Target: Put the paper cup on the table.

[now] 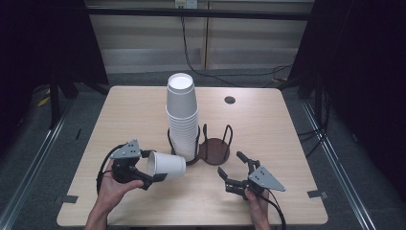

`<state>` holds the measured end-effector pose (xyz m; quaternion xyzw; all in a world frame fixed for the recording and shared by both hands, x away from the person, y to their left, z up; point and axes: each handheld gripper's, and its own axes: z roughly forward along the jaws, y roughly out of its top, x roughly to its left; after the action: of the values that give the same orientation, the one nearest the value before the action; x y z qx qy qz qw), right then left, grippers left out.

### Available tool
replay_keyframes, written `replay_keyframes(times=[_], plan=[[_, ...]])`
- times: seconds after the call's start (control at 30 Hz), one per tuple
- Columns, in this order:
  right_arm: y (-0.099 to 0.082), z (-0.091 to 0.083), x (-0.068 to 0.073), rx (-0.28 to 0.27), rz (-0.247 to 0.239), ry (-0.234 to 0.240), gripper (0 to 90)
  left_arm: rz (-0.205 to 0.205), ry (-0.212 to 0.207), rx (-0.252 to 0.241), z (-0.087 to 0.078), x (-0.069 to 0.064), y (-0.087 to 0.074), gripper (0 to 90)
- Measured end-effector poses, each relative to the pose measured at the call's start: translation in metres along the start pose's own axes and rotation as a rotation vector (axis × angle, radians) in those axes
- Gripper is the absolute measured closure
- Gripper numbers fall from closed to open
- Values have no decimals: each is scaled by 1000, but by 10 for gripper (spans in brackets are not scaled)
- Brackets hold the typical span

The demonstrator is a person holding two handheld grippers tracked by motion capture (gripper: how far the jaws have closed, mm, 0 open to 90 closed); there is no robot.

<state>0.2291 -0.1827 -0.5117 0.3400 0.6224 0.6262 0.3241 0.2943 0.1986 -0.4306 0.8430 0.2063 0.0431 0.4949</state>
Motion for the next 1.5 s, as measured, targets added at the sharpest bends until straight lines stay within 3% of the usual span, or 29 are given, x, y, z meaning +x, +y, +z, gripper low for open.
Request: replay_keyframes(times=[0.1, 0.43, 0.57, 0.77, 1.03, 1.23, 1.5], plan=[[0, 0, 0, 0, 3, -2, 128, -4, 32, 28, -4, 3, 2, 84], [0, 0, -1, 1, 4, 6, 129, -35, 48, 32, -19, 19, 7, 80], [0, 0, -1, 1, 4, 10, 131, -23, 87, 57, -23, 23, 14, 80], [0, 0, -1, 4, 5, 15, 132, -45, 159, 77, -32, 34, 21, 80], [0, 0, -1, 2, 4, 14, 132, -41, 182, 122, -36, 47, 29, 79], [0, 0, -1, 2, 4, 14, 132, -65, 197, 135, -39, 56, 36, 79], [0, 0, -1, 2, 5, 14, 132, -47, 238, 222, -35, 62, 45, 79]])
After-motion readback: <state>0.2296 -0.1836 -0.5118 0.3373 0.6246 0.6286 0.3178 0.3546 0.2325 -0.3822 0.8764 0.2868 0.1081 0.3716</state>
